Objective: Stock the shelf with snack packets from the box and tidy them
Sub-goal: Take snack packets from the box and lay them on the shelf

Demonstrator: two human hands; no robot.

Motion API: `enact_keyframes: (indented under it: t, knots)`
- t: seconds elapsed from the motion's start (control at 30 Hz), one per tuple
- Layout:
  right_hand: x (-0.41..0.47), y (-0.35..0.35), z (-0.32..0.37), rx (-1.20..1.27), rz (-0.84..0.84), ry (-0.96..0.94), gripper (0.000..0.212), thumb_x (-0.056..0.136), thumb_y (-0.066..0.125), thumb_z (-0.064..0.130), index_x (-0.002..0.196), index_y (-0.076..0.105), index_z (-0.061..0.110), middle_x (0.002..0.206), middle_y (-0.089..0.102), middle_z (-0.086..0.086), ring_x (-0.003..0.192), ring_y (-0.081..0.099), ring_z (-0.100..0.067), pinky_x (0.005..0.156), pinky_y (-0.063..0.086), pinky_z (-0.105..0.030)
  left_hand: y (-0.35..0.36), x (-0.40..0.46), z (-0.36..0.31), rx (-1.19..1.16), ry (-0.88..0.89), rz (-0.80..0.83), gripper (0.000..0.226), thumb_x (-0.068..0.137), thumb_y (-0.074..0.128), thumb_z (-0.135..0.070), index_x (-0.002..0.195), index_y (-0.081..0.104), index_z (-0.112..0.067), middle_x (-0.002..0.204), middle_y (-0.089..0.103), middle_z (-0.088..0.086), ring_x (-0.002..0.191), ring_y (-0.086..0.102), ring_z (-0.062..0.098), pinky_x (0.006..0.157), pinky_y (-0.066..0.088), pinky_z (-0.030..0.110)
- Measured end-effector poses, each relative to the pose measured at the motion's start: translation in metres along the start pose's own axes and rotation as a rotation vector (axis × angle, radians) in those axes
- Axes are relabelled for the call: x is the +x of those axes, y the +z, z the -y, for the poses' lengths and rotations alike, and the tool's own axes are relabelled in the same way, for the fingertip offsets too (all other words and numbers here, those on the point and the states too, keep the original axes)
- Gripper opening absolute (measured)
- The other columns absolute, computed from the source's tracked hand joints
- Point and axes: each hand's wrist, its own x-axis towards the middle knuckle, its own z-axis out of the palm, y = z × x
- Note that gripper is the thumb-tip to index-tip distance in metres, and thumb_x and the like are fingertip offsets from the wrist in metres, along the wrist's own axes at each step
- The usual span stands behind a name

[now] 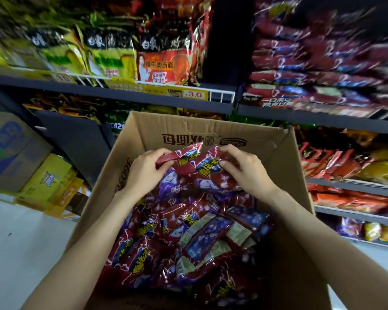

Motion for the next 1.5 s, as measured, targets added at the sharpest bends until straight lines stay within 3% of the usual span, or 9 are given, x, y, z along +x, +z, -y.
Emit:
enact_keyframes:
  t: [0.13, 0.27, 0.37, 0.63, 0.83, 0.9, 1.03, 1.23, 1.5]
  knots:
    - [-0.016, -0.067, 0.009, -0.084, -0.023, -0.042, 0.024, 0.091, 0.061, 0.029, 0.112, 0.054, 0.020, 0.089, 0.067, 0.004, 0.083, 0.065, -0.015, 0.069, 0.050, -0.034, -0.025, 0.008, -0.052, -0.002, 0.045, -0.107, 0.019, 0.084, 0.068, -0.027, 0.102, 0.067, -0.019, 0.094, 0.060, 0.002, 0.081, 0.057, 0.014, 0.070, 0.044, 0.026]
    - [-0.027, -0.130, 0.009, -0.127, -0.001, -0.027, 0.022, 0.088, 0.064, 0.019, 0.097, 0.044, 0.020, 0.065, 0.055, 0.004, 0.057, 0.051, -0.009, 0.057, 0.034, -0.026, -0.050, 0.024, -0.110, 0.110, 0.134, -0.153, 0.019, 0.079, 0.074, -0.024, 0.097, 0.070, -0.020, 0.090, 0.061, 0.000, 0.077, 0.051, 0.009, 0.063, 0.032, 0.009]
    - [-0.038, -0.180, 0.008, -0.153, -0.034, -0.027, 0.023, 0.089, 0.063, 0.018, 0.106, 0.048, 0.014, 0.068, 0.058, -0.005, 0.059, 0.055, -0.018, 0.053, 0.034, -0.026, -0.068, 0.038, -0.153, 0.130, 0.197, -0.102, 0.015, 0.081, 0.073, -0.024, 0.095, 0.069, -0.023, 0.084, 0.067, -0.004, 0.072, 0.061, 0.013, 0.061, 0.047, 0.024]
    - [-0.074, -0.308, -0.037, -0.027, -0.360, 0.000, 0.014, 0.091, 0.060, 0.021, 0.096, 0.048, 0.016, 0.074, 0.059, -0.001, 0.071, 0.059, -0.018, 0.069, 0.050, -0.039, -0.078, 0.072, -0.272, -0.082, 0.255, -0.250, 0.011, 0.079, 0.073, -0.022, 0.085, 0.065, -0.026, 0.071, 0.059, -0.024, 0.067, 0.057, -0.014, 0.056, 0.037, 0.004]
    - [-0.081, -0.377, -0.087, 0.216, -0.459, 0.097, 0.011, 0.092, 0.057, 0.022, 0.088, 0.049, 0.016, 0.074, 0.063, -0.011, 0.078, 0.066, -0.030, 0.068, 0.059, -0.047, -0.063, 0.102, -0.341, -0.108, 0.364, -0.202, 0.024, 0.068, 0.082, -0.024, 0.075, 0.061, -0.031, 0.076, 0.068, -0.011, 0.072, 0.063, 0.001, 0.066, 0.047, 0.015]
    - [-0.077, -0.394, -0.096, 0.354, -0.524, 0.097, 0.010, 0.094, 0.055, 0.014, 0.087, 0.049, 0.015, 0.066, 0.063, 0.009, 0.073, 0.066, -0.010, 0.070, 0.059, -0.041, -0.060, 0.114, -0.361, -0.099, 0.422, -0.212, 0.024, 0.067, 0.083, -0.021, 0.075, 0.062, -0.028, 0.076, 0.068, -0.011, 0.072, 0.063, 0.000, 0.068, 0.048, 0.013]
    - [-0.055, -0.425, -0.119, 0.579, -0.640, 0.099, 0.014, 0.096, 0.053, 0.010, 0.084, 0.047, 0.015, 0.057, 0.056, 0.014, 0.069, 0.062, -0.002, 0.073, 0.059, -0.040, -0.057, 0.142, -0.399, -0.083, 0.540, -0.244, 0.021, 0.068, 0.083, -0.020, 0.077, 0.064, -0.020, 0.074, 0.067, -0.011, 0.075, 0.062, -0.004, 0.065, 0.041, 0.003]
    - [0.006, -0.448, -0.152, 0.653, -0.823, 0.103, 0.019, 0.095, 0.055, 0.012, 0.081, 0.044, 0.020, 0.083, 0.063, 0.003, 0.087, 0.068, -0.009, 0.068, 0.058, -0.029, -0.041, 0.201, -0.424, -0.084, 0.559, -0.415, 0.020, 0.071, 0.081, -0.026, 0.078, 0.064, -0.018, 0.073, 0.065, -0.011, 0.069, 0.060, -0.006, 0.065, 0.041, 0.003]
    - [0.106, -0.424, -0.227, 0.561, -0.801, 0.197, 0.015, 0.090, 0.057, 0.013, 0.081, 0.046, 0.018, 0.087, 0.062, -0.002, 0.086, 0.065, -0.019, 0.082, 0.056, -0.042, 0.001, 0.278, -0.413, -0.311, 0.360, -0.690, 0.030, 0.076, 0.077, -0.027, 0.067, 0.056, -0.009, 0.059, 0.056, -0.012, 0.057, 0.053, -0.004, 0.055, 0.036, 0.006]
